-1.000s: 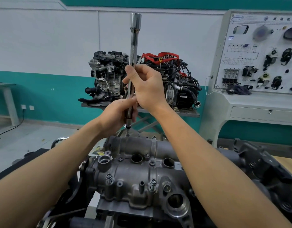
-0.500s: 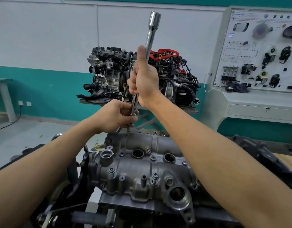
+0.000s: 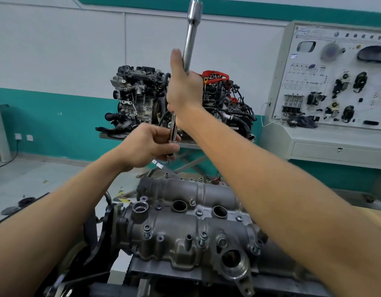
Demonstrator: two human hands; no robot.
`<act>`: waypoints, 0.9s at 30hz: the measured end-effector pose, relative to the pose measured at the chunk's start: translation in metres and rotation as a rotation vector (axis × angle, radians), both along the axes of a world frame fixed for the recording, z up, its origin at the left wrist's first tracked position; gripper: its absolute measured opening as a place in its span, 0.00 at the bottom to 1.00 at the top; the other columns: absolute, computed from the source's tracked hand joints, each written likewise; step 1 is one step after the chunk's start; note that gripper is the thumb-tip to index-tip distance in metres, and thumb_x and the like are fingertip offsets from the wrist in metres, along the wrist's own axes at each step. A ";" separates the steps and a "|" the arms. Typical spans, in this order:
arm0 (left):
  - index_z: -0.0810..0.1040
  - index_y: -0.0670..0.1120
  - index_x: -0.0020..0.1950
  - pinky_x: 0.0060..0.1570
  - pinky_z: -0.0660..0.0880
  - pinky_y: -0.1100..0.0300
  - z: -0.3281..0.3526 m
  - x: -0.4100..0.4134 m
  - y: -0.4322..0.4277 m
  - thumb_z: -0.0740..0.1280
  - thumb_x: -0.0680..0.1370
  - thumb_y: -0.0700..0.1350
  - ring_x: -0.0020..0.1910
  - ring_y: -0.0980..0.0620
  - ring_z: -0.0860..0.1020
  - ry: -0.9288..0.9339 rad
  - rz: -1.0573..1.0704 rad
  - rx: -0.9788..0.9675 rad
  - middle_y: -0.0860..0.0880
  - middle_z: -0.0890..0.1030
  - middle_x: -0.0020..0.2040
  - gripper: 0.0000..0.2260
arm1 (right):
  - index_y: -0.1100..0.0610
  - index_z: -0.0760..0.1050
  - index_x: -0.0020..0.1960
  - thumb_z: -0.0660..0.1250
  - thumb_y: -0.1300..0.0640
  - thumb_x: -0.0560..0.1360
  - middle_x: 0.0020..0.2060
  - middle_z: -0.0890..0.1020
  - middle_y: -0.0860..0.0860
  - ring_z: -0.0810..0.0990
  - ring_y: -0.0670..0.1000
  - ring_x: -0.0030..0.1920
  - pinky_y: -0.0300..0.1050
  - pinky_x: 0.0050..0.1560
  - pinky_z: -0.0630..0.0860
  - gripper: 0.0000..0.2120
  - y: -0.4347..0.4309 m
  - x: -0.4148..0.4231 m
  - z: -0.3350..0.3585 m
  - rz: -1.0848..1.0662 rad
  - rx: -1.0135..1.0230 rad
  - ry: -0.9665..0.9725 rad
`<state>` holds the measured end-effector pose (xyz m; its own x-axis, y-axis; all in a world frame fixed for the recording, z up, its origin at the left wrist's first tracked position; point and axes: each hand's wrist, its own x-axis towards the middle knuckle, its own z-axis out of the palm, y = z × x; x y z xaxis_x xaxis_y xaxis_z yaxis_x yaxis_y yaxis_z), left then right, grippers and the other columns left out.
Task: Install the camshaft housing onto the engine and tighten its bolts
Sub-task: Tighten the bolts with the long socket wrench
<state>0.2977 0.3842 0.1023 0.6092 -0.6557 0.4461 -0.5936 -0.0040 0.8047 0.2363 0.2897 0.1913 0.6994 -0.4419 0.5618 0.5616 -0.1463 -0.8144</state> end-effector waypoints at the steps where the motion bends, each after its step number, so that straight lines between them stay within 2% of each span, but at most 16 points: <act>1: 0.83 0.38 0.53 0.48 0.83 0.48 0.005 -0.002 0.002 0.75 0.70 0.45 0.42 0.45 0.86 0.005 -0.007 -0.009 0.40 0.87 0.44 0.15 | 0.52 0.60 0.29 0.60 0.39 0.81 0.19 0.62 0.45 0.60 0.46 0.20 0.42 0.24 0.59 0.27 0.002 -0.003 0.008 0.004 -0.011 0.019; 4: 0.82 0.36 0.54 0.45 0.84 0.51 0.010 -0.014 0.011 0.75 0.69 0.46 0.43 0.42 0.86 0.025 -0.044 -0.012 0.37 0.86 0.45 0.18 | 0.52 0.61 0.32 0.59 0.39 0.81 0.21 0.63 0.46 0.61 0.47 0.22 0.40 0.23 0.60 0.25 0.007 -0.017 0.018 0.082 -0.030 0.109; 8: 0.84 0.42 0.53 0.42 0.84 0.55 -0.005 -0.046 0.037 0.75 0.72 0.43 0.42 0.43 0.87 0.009 -0.098 0.038 0.40 0.87 0.44 0.11 | 0.51 0.60 0.31 0.58 0.40 0.82 0.22 0.62 0.46 0.58 0.47 0.22 0.40 0.24 0.57 0.25 0.012 -0.047 0.003 0.283 0.017 0.157; 12: 0.84 0.44 0.49 0.41 0.80 0.49 -0.022 -0.079 0.054 0.75 0.75 0.45 0.38 0.49 0.83 -0.161 -0.081 0.168 0.42 0.86 0.40 0.06 | 0.50 0.58 0.32 0.57 0.39 0.82 0.23 0.59 0.46 0.56 0.47 0.23 0.39 0.24 0.54 0.25 0.021 -0.076 -0.023 0.379 0.077 0.164; 15: 0.83 0.44 0.48 0.38 0.77 0.52 -0.030 -0.097 0.061 0.75 0.75 0.45 0.36 0.52 0.78 -0.189 -0.071 0.189 0.41 0.86 0.40 0.06 | 0.50 0.58 0.31 0.57 0.39 0.82 0.22 0.60 0.46 0.56 0.48 0.23 0.39 0.23 0.56 0.25 0.029 -0.092 -0.036 0.361 0.068 0.167; 18: 0.82 0.44 0.47 0.43 0.78 0.47 -0.036 -0.109 0.064 0.76 0.75 0.45 0.35 0.52 0.78 -0.216 -0.013 0.192 0.42 0.85 0.40 0.07 | 0.50 0.58 0.31 0.57 0.39 0.82 0.23 0.60 0.46 0.56 0.48 0.23 0.40 0.24 0.56 0.25 0.039 -0.105 -0.041 0.342 0.006 0.164; 20: 0.81 0.46 0.47 0.44 0.79 0.50 -0.036 -0.116 0.067 0.75 0.75 0.46 0.36 0.51 0.81 -0.244 0.001 0.166 0.46 0.85 0.41 0.06 | 0.50 0.58 0.31 0.58 0.39 0.82 0.23 0.59 0.47 0.56 0.48 0.23 0.39 0.25 0.55 0.25 0.047 -0.113 -0.040 0.338 -0.047 0.142; 24: 0.80 0.47 0.48 0.38 0.78 0.64 -0.033 -0.125 0.074 0.73 0.77 0.46 0.37 0.58 0.82 -0.232 -0.030 0.062 0.56 0.83 0.39 0.04 | 0.50 0.56 0.32 0.59 0.41 0.82 0.23 0.58 0.48 0.55 0.49 0.24 0.39 0.24 0.54 0.24 0.066 -0.123 -0.033 0.277 -0.159 0.083; 27: 0.79 0.47 0.49 0.40 0.80 0.62 -0.035 -0.129 0.078 0.72 0.79 0.46 0.39 0.51 0.84 -0.189 -0.050 0.022 0.56 0.83 0.40 0.04 | 0.51 0.55 0.32 0.59 0.41 0.82 0.25 0.57 0.52 0.55 0.50 0.26 0.46 0.28 0.52 0.26 0.078 -0.125 -0.030 0.178 -0.271 0.065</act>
